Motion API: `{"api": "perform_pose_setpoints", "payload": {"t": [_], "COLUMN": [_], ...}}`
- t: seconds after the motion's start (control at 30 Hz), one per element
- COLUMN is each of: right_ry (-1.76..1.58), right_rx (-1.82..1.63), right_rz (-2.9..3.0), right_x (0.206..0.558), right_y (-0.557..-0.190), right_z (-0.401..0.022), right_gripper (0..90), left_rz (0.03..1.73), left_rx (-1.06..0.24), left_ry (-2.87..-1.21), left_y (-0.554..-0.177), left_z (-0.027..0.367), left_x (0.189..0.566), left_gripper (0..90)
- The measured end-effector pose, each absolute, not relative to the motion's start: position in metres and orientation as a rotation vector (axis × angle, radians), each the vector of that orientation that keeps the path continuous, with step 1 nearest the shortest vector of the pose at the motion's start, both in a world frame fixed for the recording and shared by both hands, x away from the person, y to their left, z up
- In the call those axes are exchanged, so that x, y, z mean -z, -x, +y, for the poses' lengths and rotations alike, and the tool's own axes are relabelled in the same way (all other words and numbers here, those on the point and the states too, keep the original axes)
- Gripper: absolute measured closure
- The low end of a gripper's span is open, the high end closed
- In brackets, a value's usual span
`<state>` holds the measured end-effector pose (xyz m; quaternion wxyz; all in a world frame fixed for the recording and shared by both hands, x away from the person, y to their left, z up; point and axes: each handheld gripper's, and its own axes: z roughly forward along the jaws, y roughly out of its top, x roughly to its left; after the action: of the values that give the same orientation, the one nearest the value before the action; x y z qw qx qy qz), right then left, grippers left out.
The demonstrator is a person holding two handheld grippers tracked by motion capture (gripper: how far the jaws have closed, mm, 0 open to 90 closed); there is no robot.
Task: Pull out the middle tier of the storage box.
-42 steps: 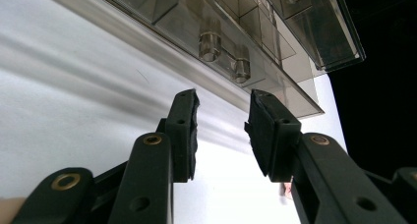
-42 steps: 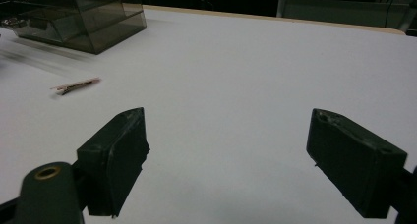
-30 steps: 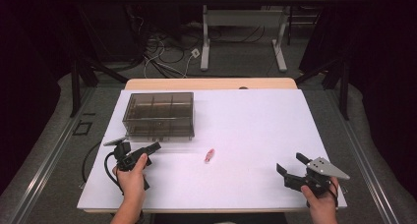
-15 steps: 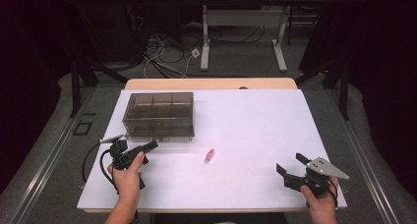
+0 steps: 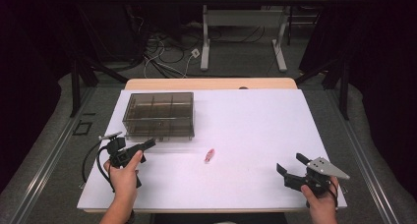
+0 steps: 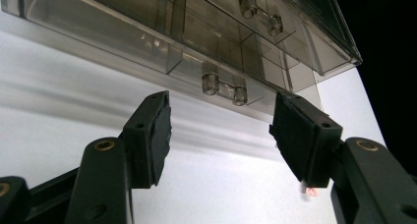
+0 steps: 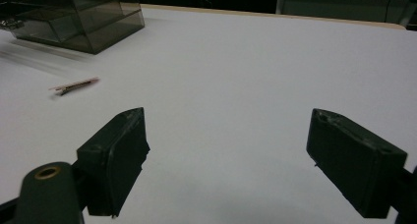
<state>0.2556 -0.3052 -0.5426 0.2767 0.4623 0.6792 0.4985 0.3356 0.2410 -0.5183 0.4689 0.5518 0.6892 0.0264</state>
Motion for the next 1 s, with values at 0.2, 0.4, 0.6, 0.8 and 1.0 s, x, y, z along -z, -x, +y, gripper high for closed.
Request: {"api": "perform_pose_setpoints", "payload": {"t": [0.2,0.4,0.6,0.8,1.0], "right_ry": [-1.229,-1.233,-1.238,-1.234,-1.24], "right_rx": [-1.333,-1.334,-1.334,-1.329,-1.334], "right_rz": [1.826,1.825,1.824,1.825,1.813], "right_x": [0.543,0.543,0.543,0.543,0.543], "right_y": [-0.256,-0.256,-0.256,-0.256,-0.255], "right_z": [-0.306,-0.306,-0.305,-0.306,-0.307], "right_gripper": [14.9,14.9,14.9,14.9,14.9], "left_rz": [1.678,1.66,1.629,1.563,1.513], "left_rx": [-0.097,-0.138,-0.197,-0.268,-0.367], "left_ry": [-1.393,-1.447,-1.473,-1.512,-1.561], "left_y": [-0.336,-0.336,-0.337,-0.34,-0.344], "left_z": [0.241,0.244,0.25,0.252,0.251], "left_x": [0.513,0.509,0.506,0.501,0.496], "left_gripper": [38.9,38.9,37.8,36.6,34.9]}}
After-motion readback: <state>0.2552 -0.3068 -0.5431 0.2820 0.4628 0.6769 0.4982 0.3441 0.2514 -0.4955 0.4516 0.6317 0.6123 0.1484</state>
